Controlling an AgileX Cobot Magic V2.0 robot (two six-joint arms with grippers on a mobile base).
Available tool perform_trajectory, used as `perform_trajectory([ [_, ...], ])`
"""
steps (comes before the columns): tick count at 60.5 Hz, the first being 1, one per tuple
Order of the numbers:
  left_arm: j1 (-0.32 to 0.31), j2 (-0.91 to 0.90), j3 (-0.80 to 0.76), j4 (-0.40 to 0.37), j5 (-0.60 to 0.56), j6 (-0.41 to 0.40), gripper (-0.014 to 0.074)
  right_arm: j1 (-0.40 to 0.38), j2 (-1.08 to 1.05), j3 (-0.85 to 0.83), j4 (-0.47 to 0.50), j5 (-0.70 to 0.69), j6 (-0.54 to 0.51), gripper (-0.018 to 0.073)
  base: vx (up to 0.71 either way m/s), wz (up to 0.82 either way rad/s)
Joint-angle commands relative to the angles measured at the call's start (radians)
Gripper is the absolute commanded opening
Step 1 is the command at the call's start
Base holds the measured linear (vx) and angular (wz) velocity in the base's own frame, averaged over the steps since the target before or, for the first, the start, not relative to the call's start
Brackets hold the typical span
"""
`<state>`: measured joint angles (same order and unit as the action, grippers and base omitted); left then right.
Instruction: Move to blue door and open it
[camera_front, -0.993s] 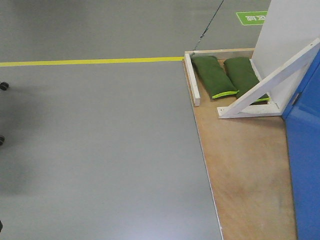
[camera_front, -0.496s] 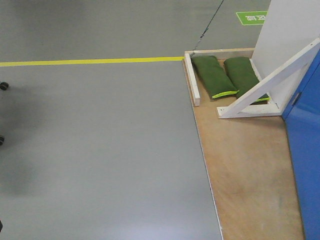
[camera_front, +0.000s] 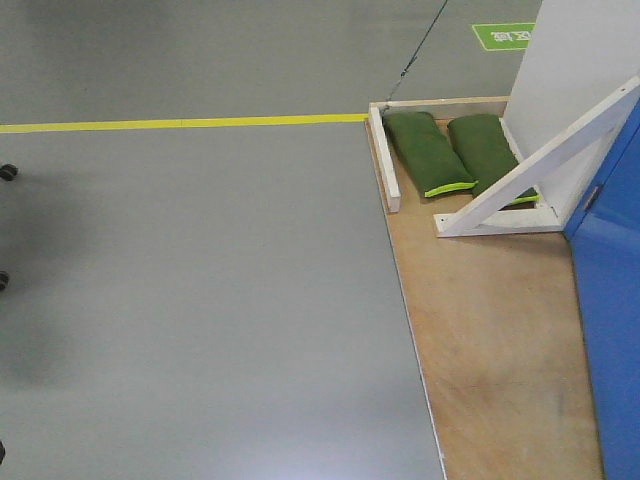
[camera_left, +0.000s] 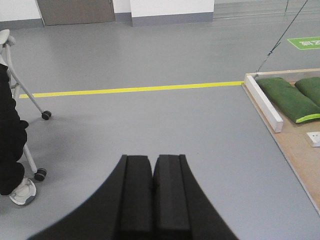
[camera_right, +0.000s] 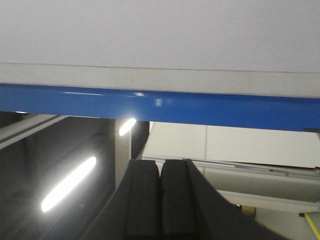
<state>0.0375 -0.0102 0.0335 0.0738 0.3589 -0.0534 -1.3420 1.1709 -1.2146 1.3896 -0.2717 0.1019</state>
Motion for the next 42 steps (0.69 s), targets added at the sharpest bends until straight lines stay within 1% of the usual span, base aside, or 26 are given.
perform_trajectory([
  [1,-0.002,-0.018,-0.035,0.001,-0.082,-0.004,0.0071,-0.006,0.023,-0.046,-0.028,0.042,-0.010,-0.0004,0.00,0.00],
  [11,-0.002,-0.018,-0.035,0.001,-0.082,-0.004,0.0071,-0.006,0.045,-0.051,-0.028,0.145,-0.010,-0.0004,0.00,0.00],
  [18,-0.002,-0.018,-0.035,0.001,-0.082,-0.004,0.0071,-0.003,0.033,-0.051,-0.028,0.265,-0.010,-0.0004,0.00,0.00],
  [33,-0.002,-0.018,-0.035,0.001,-0.082,-0.004,0.0071,-0.003,-0.021,-0.051,-0.028,0.579,-0.010,-0.0004,0.00,0.00],
  [38,-0.002,-0.018,-0.035,0.001,-0.082,-0.004,0.0071,-0.002,-0.031,-0.051,-0.028,0.721,-0.010,-0.0004,0.00,0.00],
  [42,-0.002,-0.018,-0.035,0.001,-0.082,-0.004,0.0071,0.017,-0.035,-0.051,-0.029,0.796,-0.010,-0.0004,0.00,0.00],
])
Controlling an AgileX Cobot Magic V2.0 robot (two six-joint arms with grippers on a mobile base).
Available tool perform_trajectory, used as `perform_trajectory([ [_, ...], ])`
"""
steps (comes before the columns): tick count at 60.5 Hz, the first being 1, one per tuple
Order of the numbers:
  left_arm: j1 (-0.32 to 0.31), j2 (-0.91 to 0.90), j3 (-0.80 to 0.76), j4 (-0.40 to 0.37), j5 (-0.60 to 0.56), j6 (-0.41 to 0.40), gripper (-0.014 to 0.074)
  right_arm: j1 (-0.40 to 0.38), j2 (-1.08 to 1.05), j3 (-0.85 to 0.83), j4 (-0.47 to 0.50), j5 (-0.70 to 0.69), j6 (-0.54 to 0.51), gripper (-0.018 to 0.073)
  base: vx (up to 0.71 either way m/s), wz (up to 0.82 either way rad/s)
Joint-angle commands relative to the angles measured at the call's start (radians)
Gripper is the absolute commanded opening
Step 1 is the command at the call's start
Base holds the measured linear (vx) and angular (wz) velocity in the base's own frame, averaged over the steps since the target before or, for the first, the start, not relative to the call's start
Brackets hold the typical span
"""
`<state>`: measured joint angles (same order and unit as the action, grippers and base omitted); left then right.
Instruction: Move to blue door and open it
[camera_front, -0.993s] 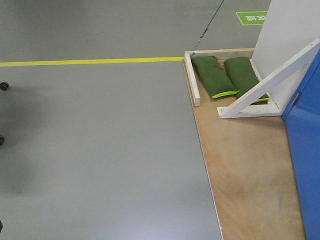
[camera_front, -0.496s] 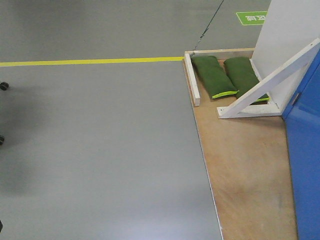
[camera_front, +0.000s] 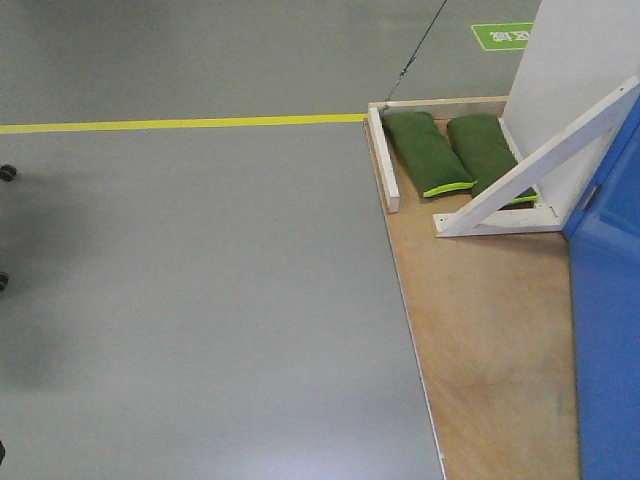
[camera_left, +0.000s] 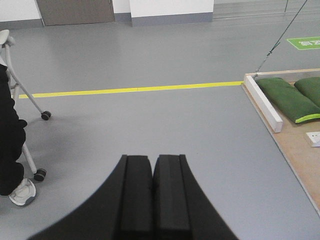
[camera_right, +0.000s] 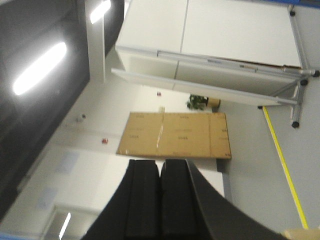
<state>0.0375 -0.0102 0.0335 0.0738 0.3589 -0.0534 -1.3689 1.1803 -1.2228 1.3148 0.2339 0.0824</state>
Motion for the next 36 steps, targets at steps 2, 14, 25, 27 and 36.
perform_trajectory([
  [2,-0.002,-0.018,-0.035,0.001,-0.082,-0.004,0.0071,0.061,-0.046,-0.043,0.046,0.313,0.009,-0.0004,0.00,0.00],
  [14,-0.002,-0.018,-0.035,0.001,-0.082,-0.004,0.0071,0.264,-0.046,-0.043,0.047,0.358,0.009,-0.0004,-0.01,-0.04],
  [25,-0.002,-0.018,-0.035,0.001,-0.082,-0.004,0.0071,0.478,-0.038,-0.043,0.049,0.360,0.009,-0.0004,-0.04,-0.15],
  [27,-0.002,-0.018,-0.035,0.001,-0.082,-0.004,0.0071,0.523,-0.031,-0.043,0.052,0.361,0.009,-0.0004,-0.06,-0.23],
  [36,-0.002,-0.018,-0.035,0.001,-0.082,-0.004,0.0071,0.717,0.043,-0.043,0.055,0.363,0.009,-0.0004,-0.07,-0.35],
])
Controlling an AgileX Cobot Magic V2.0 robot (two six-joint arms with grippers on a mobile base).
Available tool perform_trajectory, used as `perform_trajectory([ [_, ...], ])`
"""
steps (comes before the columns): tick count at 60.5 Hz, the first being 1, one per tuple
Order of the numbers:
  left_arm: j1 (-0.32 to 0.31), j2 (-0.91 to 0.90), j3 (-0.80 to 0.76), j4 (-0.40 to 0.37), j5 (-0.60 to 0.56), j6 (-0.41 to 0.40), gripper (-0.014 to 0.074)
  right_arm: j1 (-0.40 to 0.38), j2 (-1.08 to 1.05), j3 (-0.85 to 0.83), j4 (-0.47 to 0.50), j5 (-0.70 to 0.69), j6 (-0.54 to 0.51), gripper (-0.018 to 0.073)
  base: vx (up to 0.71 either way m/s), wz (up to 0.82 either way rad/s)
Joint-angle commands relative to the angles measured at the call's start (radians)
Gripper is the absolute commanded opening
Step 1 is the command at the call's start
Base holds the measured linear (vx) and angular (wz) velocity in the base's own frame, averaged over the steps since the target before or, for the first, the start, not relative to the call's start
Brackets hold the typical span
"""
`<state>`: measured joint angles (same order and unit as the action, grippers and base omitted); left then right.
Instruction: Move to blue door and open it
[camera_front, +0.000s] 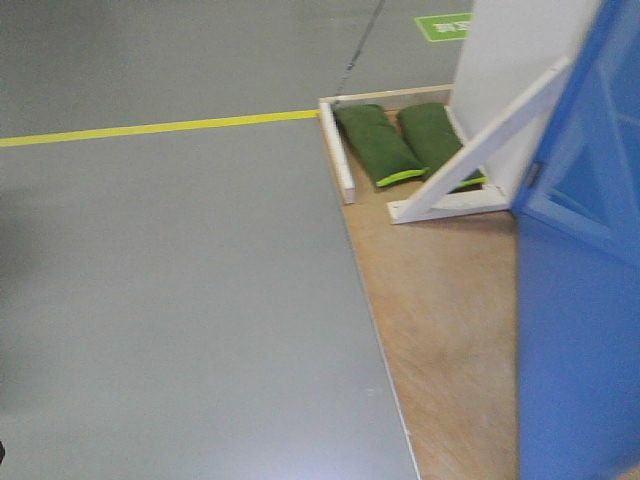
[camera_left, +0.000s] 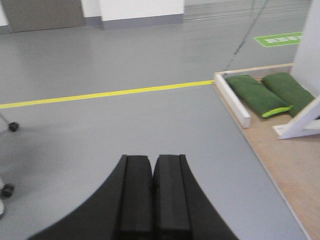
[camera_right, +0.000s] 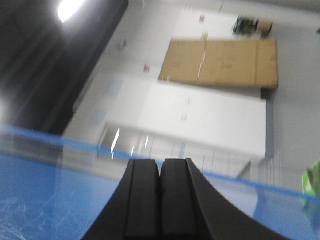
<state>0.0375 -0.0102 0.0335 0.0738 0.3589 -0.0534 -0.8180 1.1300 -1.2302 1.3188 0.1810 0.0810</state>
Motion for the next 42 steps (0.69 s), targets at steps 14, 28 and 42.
perform_trajectory([
  [14,-0.004,-0.018,-0.035,0.002,-0.080,-0.004,0.0071,0.402,0.298,-0.140,0.050,0.463,0.010,-0.0004,-0.12,-0.63],
  [28,-0.021,-0.017,-0.035,-0.006,-0.082,-0.004,0.0071,0.550,0.306,-0.360,0.102,0.538,0.010,-0.0004,-0.05,-0.23],
  [42,-0.021,-0.017,-0.035,-0.006,-0.082,-0.004,0.0071,0.672,0.292,-0.397,0.159,0.599,0.010,-0.0004,0.01,-0.01],
])
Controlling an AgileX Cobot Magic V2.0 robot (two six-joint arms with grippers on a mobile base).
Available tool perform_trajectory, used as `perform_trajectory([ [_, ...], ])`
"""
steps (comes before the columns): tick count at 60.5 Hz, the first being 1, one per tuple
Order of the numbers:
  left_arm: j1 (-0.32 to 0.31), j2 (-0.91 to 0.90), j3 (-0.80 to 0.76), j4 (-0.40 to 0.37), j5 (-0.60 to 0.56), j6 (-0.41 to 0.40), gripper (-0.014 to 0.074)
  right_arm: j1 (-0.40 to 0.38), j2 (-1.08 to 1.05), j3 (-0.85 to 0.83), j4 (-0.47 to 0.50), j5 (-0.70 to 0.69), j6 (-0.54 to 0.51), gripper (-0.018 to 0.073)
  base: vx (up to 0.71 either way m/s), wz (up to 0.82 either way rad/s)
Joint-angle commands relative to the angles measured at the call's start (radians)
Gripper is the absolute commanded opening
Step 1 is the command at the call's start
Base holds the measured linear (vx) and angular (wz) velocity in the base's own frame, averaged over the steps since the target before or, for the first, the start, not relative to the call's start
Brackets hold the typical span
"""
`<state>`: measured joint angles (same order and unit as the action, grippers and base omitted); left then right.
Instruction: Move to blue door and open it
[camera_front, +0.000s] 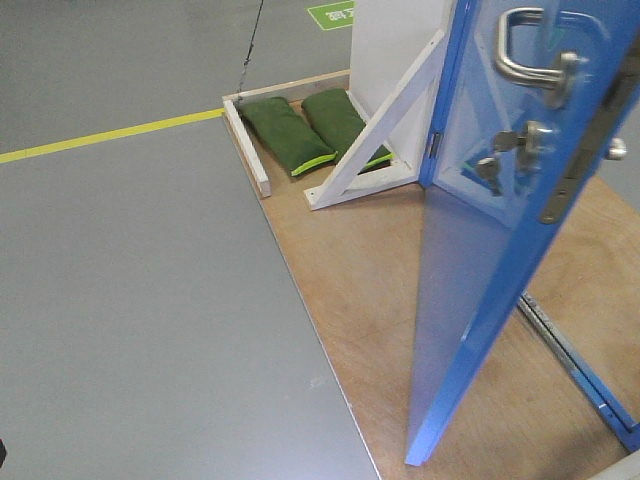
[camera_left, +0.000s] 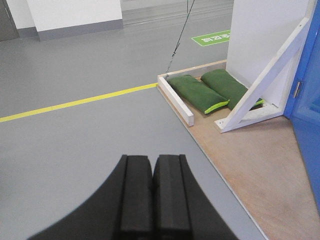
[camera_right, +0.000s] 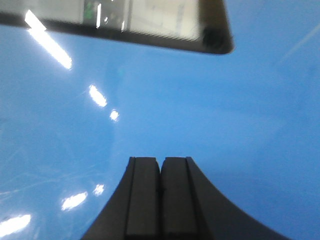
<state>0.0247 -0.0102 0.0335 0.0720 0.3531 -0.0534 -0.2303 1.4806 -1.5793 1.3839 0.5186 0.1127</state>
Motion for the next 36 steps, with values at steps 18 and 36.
perform_trajectory([
  [18,-0.008,-0.017,-0.035,-0.005,-0.076,-0.004,0.0071,0.237,-0.015,-0.048,0.095,0.263,-0.021,-0.0004,0.00,0.00],
  [36,-0.008,-0.017,-0.035,-0.005,-0.076,-0.004,0.0071,0.264,0.046,-0.048,0.117,0.192,-0.021,-0.0004,0.00,0.01],
])
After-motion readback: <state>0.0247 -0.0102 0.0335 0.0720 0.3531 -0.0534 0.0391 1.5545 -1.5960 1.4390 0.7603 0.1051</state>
